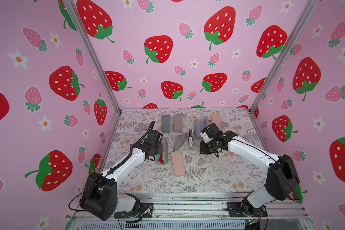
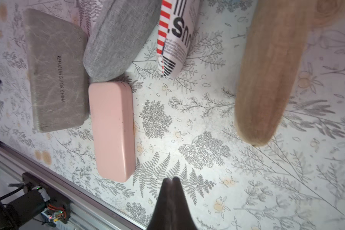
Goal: Close the glasses case
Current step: Move the glasses case to the center of the board, then close the glasses case at the center of the board.
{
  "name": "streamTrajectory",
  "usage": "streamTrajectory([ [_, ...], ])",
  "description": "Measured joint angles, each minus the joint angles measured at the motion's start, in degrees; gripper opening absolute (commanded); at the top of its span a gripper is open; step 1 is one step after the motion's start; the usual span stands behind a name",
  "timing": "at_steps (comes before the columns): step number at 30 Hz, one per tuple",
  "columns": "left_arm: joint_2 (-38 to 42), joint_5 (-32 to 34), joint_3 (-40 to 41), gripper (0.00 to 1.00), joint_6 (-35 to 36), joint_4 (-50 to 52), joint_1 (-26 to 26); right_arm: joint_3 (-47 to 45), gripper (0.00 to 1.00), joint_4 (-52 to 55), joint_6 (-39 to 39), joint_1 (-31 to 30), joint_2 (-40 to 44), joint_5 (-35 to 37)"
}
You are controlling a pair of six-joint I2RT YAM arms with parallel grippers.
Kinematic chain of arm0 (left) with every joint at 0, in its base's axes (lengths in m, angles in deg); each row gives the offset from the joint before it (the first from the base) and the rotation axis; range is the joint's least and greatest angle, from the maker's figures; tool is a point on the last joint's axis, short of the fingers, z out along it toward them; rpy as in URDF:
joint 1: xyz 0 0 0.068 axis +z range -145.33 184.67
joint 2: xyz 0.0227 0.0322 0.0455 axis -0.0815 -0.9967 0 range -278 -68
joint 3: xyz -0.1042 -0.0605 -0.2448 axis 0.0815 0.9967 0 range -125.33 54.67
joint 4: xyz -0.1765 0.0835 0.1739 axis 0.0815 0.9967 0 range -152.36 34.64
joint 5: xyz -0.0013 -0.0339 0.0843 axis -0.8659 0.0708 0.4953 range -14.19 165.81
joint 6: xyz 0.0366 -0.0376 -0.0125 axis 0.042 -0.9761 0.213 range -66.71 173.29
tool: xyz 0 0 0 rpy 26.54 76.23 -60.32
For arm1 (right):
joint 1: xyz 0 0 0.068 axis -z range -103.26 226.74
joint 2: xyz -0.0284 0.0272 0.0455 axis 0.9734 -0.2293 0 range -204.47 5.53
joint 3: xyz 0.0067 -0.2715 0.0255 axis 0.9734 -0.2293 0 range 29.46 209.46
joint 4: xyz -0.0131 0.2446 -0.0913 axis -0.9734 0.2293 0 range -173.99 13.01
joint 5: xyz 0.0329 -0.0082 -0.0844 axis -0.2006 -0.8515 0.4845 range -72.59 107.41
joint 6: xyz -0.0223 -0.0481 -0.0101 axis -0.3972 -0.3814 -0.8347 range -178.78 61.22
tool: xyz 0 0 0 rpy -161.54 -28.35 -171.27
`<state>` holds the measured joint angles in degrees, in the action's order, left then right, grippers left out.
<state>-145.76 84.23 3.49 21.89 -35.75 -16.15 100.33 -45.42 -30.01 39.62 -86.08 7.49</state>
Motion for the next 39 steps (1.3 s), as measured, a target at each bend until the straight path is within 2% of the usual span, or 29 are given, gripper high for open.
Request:
streamTrajectory([
  [14, -3.15, -7.48, 6.67, 0.00, -0.59, -4.26, 8.39, 17.94, 0.00, -2.62, 1.25, -7.06, -17.75, -3.15],
  [23, -6.62, -10.88, 7.65, 0.00, -1.46, -7.63, 9.68, 25.55, 0.00, -4.48, 2.14, -9.90, -27.65, -5.79],
  [39, -10.95, -13.40, 8.33, 0.00, -1.92, -11.87, 10.08, 31.39, 0.00, -5.22, 2.93, -12.44, -31.71, -8.66],
])
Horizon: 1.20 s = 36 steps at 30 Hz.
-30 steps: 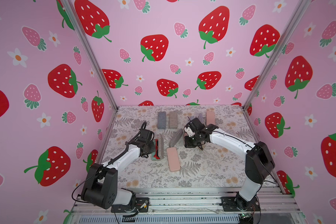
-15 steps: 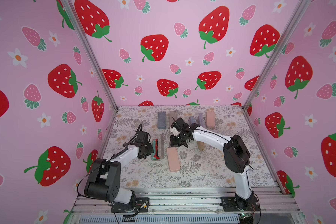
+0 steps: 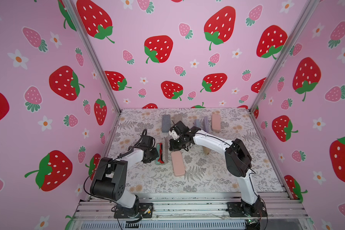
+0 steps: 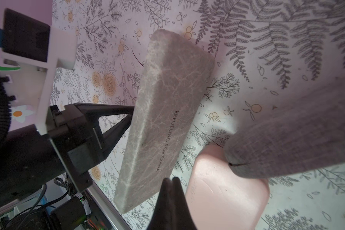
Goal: Close the glasses case
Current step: Close the glasses case at the center of the board.
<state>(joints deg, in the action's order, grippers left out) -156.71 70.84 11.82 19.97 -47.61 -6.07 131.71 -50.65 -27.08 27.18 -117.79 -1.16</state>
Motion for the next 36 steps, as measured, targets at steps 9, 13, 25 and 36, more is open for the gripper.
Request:
streamTrajectory([
  [9, -1.44, -1.09, -0.59, 0.00, 0.00, -2.36, 0.04, 2.08, 0.01, 0.31, 0.07, -1.22, -2.86, -0.96],
  [13, -1.81, -1.51, -0.83, 0.00, 0.00, -2.95, 0.09, 3.08, 0.01, 0.28, 0.07, -1.64, -2.99, -1.49],
  [25, -1.95, -1.75, -0.87, 0.00, -0.04, -3.06, 0.22, 5.44, 0.02, 0.79, 0.22, -2.29, -4.52, -2.10],
  [36, -2.10, -2.62, -0.92, 0.00, -0.35, -3.39, 0.59, 7.78, 0.03, 0.79, 0.50, -3.15, -6.54, -2.78],
])
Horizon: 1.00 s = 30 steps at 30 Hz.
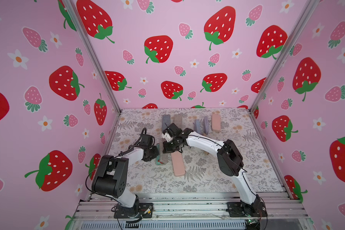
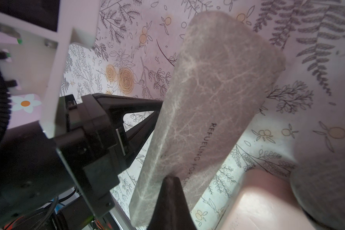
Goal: Close the glasses case
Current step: Close the glasses case at the center of the board.
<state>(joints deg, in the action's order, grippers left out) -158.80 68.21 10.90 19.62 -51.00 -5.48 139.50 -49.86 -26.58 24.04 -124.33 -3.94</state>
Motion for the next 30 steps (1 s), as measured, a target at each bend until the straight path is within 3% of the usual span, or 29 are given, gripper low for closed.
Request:
streamTrajectory([
  [30, -1.11, -1.88, -0.11, 0.00, -0.48, -2.62, 0.00, 3.17, 0.04, 0.90, 0.87, -1.68, -4.31, -1.60],
])
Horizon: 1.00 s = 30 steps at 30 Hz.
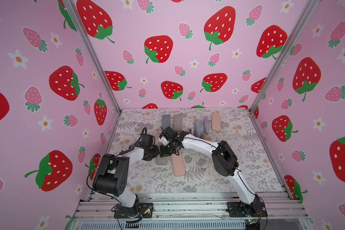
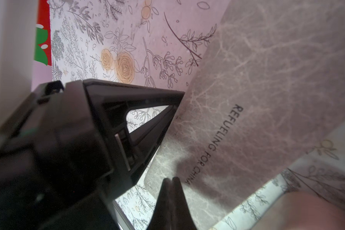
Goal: Close the glasses case
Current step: Close the glasses case at the center of the board, then move the glasses case to the center of the board.
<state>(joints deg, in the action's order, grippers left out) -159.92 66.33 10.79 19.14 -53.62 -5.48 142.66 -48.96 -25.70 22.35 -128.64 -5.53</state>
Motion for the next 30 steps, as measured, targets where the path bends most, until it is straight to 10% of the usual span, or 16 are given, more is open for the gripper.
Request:
streamTrajectory([
  [8, 0.90, 0.11, 0.00, 0.00, 0.00, 2.12, -0.02, -2.71, 0.07, -0.37, 0.07, 0.00, 1.38, 1.95],
  [17, 7.39, 3.23, -0.94, 0.26, 0.55, 8.52, -0.02, -9.01, 0.16, -0.68, -0.13, 0.00, 9.53, 5.01],
  [30, 11.30, 0.22, -1.46, 0.73, 2.45, 10.58, -3.58, -21.38, 0.69, -1.16, -1.68, 0.00, 23.71, 14.12],
])
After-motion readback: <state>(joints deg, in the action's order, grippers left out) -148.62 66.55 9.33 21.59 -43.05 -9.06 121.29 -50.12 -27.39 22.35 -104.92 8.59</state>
